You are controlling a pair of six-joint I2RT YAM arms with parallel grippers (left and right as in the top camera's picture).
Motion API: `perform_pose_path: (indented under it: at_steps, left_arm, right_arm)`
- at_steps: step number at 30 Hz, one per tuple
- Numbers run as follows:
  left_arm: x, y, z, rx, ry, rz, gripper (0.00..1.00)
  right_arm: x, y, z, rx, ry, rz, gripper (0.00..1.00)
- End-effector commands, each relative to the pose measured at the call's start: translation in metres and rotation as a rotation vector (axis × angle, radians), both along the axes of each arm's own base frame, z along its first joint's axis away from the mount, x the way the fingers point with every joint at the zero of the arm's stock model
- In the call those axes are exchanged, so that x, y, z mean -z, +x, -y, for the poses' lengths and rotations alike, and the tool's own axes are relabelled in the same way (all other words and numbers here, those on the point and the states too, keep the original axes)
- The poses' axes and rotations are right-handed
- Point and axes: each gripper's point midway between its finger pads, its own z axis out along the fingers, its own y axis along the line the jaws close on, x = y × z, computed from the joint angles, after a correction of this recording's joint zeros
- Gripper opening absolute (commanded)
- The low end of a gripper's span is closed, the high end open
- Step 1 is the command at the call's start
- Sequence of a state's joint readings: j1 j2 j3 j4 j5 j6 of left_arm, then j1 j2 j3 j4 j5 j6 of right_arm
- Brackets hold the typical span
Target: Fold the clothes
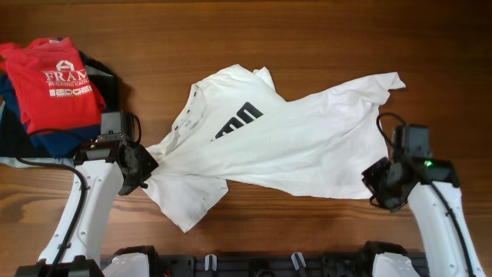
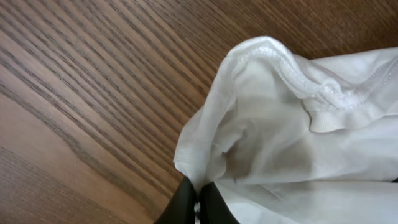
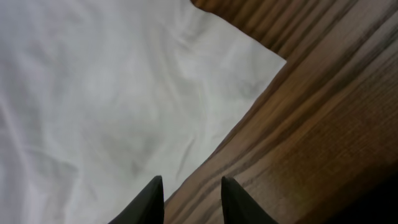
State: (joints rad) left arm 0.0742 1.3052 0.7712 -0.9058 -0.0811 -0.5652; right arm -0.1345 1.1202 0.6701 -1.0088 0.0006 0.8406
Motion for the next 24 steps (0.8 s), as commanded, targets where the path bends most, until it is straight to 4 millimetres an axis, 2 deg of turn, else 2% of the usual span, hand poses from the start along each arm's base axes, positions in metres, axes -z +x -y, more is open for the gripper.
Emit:
perform_pose_path:
  at_steps: [1,5,7,11,18,22,24]
  left_arm:
    - [0.000,-0.001,-0.004,0.002,0.014,-0.004,0.04]
    - [0.000,-0.001,-0.004,0.002,0.014,-0.004,0.04]
    - [0.000,-0.001,-0.004,0.002,0.014,-0.004,0.04]
    - [0.000,-0.001,0.000,0.005,-0.008,-0.002,0.04]
    - [0.000,0.000,0.001,0.006,-0.012,-0.001,0.04]
    - [0.000,-0.001,0.001,0.006,-0.012,-0.002,0.04]
    - [0.000,-0.001,0.001,0.006,-0.012,-0.002,0.04]
  right_arm:
    - [0.030,-0.019,-0.001,0.133,0.009,-0.035,0.30]
    - [0.043,-0.021,0.005,0.225,-0.014,-0.016,0.31]
    - [0.043,-0.021,0.012,0.265,-0.054,-0.011,0.42]
    - [0.042,-0.021,0.021,0.300,-0.103,-0.006,0.51]
    - [0.045,-0.029,0.035,0.372,-0.175,-0.036,0.55]
    - [0.049,-0.026,0.044,0.404,-0.193,-0.039,0.58]
    - [0.053,-0.018,0.051,0.379,-0.209,-0.026,0.62]
